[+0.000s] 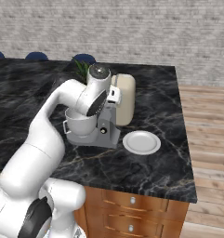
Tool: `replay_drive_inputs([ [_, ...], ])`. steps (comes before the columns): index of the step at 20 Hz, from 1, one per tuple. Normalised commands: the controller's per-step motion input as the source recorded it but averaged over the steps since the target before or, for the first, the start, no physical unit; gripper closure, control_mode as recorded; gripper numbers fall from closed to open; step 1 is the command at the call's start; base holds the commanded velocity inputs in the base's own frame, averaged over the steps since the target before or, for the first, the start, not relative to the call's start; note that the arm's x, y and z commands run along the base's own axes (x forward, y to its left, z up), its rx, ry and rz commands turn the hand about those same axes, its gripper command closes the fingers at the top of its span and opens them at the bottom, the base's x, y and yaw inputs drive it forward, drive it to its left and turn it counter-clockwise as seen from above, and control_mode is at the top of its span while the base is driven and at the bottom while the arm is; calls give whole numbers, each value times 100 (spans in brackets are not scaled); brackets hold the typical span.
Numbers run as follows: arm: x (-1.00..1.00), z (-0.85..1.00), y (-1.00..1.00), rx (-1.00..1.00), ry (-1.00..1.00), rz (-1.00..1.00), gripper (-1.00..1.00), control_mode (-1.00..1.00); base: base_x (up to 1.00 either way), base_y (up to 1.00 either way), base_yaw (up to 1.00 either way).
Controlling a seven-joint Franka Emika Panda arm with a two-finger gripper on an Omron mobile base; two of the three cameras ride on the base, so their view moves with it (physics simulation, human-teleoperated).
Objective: Add butter and sugar cubes to the stand mixer bowl and then turn on the stand mixer to begin making frosting.
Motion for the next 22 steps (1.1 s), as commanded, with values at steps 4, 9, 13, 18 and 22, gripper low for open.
replay_drive_inputs([
  [4, 0, 13, -77, 2, -19, 26, -100, -100, 0, 0, 0],
  [9, 12, 3, -62, 3, -17, 29, -100, -100, 0, 0, 0],
  [13, 33, 0, -42, 1, -17, 30, -100, -100, 0, 0, 0],
  [18, 32, 6, -39, 1, -18, 30, -100, -100, 0, 0, 0],
  [22, 28, 1, -28, 2, -13, 35, -100, -100, 0, 0, 0],
])
